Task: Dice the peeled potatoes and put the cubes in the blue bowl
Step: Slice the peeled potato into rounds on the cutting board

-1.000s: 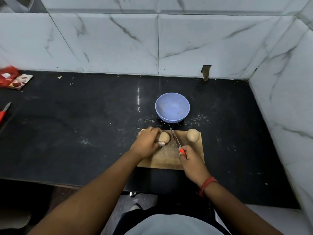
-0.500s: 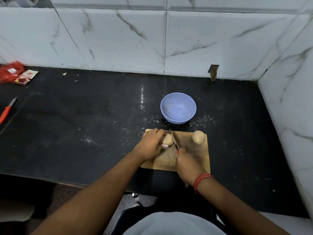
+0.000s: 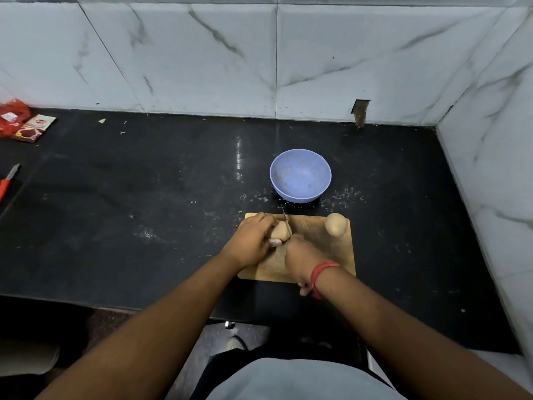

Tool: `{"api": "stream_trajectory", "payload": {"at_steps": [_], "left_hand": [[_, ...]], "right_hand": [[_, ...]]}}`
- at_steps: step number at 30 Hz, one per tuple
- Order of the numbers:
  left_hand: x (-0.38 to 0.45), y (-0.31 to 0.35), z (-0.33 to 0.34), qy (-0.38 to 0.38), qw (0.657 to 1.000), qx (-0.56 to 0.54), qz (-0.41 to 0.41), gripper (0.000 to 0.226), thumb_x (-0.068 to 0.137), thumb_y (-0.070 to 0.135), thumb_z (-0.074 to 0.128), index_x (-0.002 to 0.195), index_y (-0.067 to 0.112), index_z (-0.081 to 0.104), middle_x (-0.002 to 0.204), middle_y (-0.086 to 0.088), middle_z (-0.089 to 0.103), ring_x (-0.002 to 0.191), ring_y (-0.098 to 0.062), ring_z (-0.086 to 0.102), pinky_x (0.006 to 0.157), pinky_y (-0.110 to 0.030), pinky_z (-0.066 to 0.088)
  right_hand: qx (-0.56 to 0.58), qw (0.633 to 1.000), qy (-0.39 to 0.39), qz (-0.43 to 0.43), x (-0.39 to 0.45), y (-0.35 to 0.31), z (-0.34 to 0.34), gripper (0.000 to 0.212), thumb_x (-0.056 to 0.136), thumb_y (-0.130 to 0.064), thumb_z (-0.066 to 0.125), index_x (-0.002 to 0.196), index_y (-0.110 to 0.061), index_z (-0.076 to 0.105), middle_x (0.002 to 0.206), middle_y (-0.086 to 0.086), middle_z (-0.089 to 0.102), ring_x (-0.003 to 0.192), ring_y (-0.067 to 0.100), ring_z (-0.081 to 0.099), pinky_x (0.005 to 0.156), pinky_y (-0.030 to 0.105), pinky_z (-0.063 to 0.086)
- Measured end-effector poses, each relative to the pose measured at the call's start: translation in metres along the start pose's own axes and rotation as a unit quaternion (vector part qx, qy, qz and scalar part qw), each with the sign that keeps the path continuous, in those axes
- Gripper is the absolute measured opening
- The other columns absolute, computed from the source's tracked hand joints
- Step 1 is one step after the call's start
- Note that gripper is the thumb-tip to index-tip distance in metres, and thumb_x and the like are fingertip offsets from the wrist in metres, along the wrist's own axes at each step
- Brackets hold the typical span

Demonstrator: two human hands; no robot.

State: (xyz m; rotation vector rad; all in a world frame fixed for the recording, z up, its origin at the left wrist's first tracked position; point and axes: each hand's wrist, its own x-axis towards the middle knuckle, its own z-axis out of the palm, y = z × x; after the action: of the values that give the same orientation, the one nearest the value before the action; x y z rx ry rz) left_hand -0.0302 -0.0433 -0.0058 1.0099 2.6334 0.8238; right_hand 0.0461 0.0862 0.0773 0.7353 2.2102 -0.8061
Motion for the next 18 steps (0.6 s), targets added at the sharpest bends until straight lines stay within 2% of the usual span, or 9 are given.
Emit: {"api": "stream_trajectory", "payload": {"at_steps": [2,3,5,6,7,9,12,14,18], "left_hand": [[0.0,-0.001,0.0,-0.002,1.0,-0.003,-0.002,0.039,0.088,0.029,0.074,0.119,0.01,0.059,0.116,-0.006,0.059,0.106,-0.027,0.055,0.09,-0.035,0.04],[-0.001,0.0,-0.001,-0.004,1.0,-0.008,-0.002,0.04,0.088,0.028,0.074,0.119,0.01,0.059,0.117,-0.006,0.059,0.108,-0.026,0.054,0.091,-0.035,0.041],[-0.002,0.0,0.0,-0.007,1.0,-0.019,-0.005,0.04,0.087,0.027,0.075,0.12,0.01,0.059,0.118,-0.006,0.058,0.109,-0.025,0.053,0.092,-0.035,0.042],[-0.002,0.0,0.0,-0.008,1.0,-0.021,-0.008,0.041,0.088,0.027,0.075,0.121,0.01,0.058,0.118,-0.006,0.058,0.109,-0.025,0.053,0.092,-0.035,0.042],[-0.002,0.0,0.0,-0.008,1.0,-0.021,-0.01,0.041,0.088,0.027,0.075,0.121,0.01,0.058,0.118,-0.006,0.058,0.109,-0.025,0.053,0.092,-0.035,0.042],[-0.002,0.0,0.001,-0.009,1.0,-0.023,-0.012,0.041,0.088,0.027,0.074,0.121,0.01,0.058,0.118,-0.006,0.057,0.11,-0.025,0.052,0.092,-0.036,0.042],[-0.002,-0.001,0.003,-0.002,1.0,-0.025,-0.009,0.041,0.088,0.027,0.074,0.121,0.009,0.058,0.118,-0.007,0.057,0.11,-0.026,0.052,0.093,-0.037,0.042],[-0.002,-0.001,0.004,0.001,1.0,-0.027,-0.008,0.041,0.088,0.027,0.075,0.121,0.01,0.058,0.118,-0.007,0.057,0.11,-0.026,0.052,0.093,-0.038,0.042],[-0.003,0.0,0.003,0.003,1.0,-0.031,-0.006,0.041,0.088,0.027,0.075,0.12,0.009,0.058,0.118,-0.008,0.057,0.11,-0.026,0.052,0.095,-0.039,0.042]], "right_hand": [[-0.02,0.994,-0.044,0.102,0.002,-0.006,-0.004,0.036,0.1,-0.006,0.042,0.136,-0.002,0.041,0.082,0.023,0.059,0.049,0.035,0.061,0.031,0.04,0.048],[-0.004,0.991,-0.048,0.123,0.004,-0.005,-0.003,0.035,0.102,-0.01,0.04,0.136,-0.004,0.044,0.081,0.022,0.059,0.052,0.035,0.061,0.03,0.042,0.047],[-0.004,0.999,-0.007,0.044,0.001,0.004,0.001,0.036,0.1,-0.008,0.04,0.136,-0.005,0.046,0.102,0.023,0.062,0.077,0.037,0.065,0.055,0.043,0.058],[-0.015,1.0,0.003,0.006,-0.005,0.011,0.004,0.037,0.099,-0.006,0.042,0.135,-0.007,0.044,0.108,0.024,0.061,0.078,0.038,0.065,0.059,0.042,0.058],[0.012,1.0,0.007,-0.002,-0.007,0.019,0.008,0.032,0.099,-0.007,0.043,0.13,-0.011,0.044,0.106,0.023,0.059,0.067,0.036,0.064,0.05,0.039,0.056],[0.07,0.997,0.021,-0.024,-0.012,0.035,0.009,0.028,0.104,-0.027,0.037,0.123,-0.008,0.044,0.1,0.016,0.057,0.052,0.03,0.06,0.035,0.029,0.047],[0.143,0.984,0.089,-0.051,-0.016,0.045,0.008,0.042,0.103,-0.045,0.026,0.112,-0.012,0.05,0.091,0.007,0.056,0.056,0.029,0.063,0.035,0.025,0.044],[0.149,0.981,0.111,-0.059,-0.015,0.046,0.006,0.036,0.103,-0.04,0.028,0.109,-0.012,0.05,0.093,0.009,0.055,0.057,0.03,0.062,0.034,0.024,0.043],[0.13,0.983,0.089,-0.091,-0.014,0.043,0.008,0.014,0.099,-0.024,0.034,0.109,-0.015,0.039,0.1,0.013,0.052,0.057,0.033,0.064,0.034,0.028,0.047]]}}
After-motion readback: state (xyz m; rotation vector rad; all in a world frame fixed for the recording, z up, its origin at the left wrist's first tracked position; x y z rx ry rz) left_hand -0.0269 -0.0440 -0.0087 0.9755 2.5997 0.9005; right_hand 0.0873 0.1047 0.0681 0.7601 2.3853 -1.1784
